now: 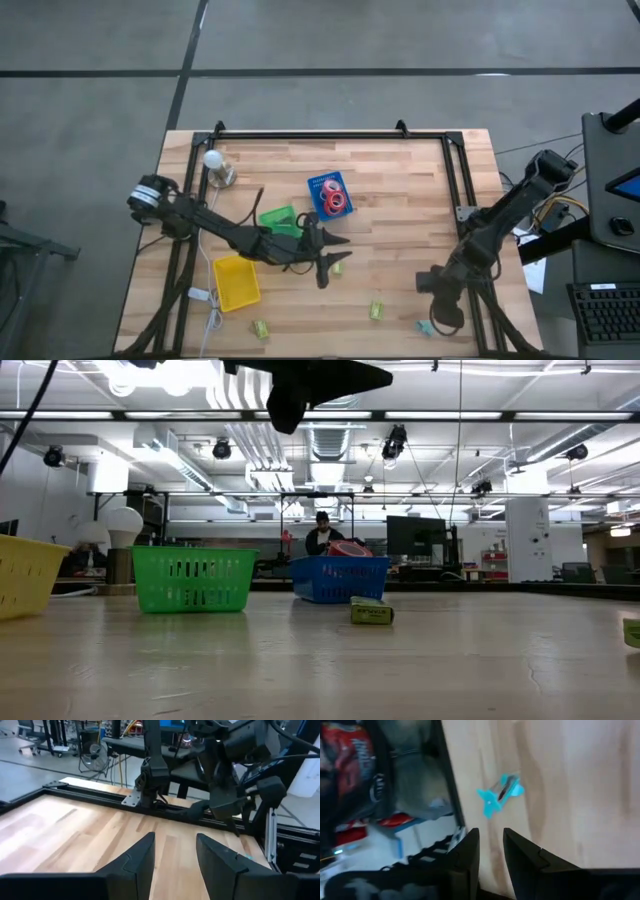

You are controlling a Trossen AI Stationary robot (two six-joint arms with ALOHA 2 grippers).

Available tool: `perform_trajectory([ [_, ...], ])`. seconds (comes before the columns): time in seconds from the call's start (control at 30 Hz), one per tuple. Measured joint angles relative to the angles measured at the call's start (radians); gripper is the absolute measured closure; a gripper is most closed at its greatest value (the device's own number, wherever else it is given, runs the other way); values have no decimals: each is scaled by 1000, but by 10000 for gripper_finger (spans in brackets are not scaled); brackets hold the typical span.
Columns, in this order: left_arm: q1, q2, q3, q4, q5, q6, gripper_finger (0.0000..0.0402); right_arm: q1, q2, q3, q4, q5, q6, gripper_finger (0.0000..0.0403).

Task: Pick and place Stapler, Stapler remover, tape
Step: Put the light blue staple remover into the green basket

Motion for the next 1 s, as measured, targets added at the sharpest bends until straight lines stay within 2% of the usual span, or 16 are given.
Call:
perform_trajectory([
  [0.1,0,7,0,-2,6,-8,255,0,-1,-55,109,-31,28,313],
  [0.5,0,7,0,9,5,-9,255,0,7,-203,430,-18,75,287],
  [1.0,-1,7,0,5,4,-10,254,19,154,-182,435,-24,92,264],
])
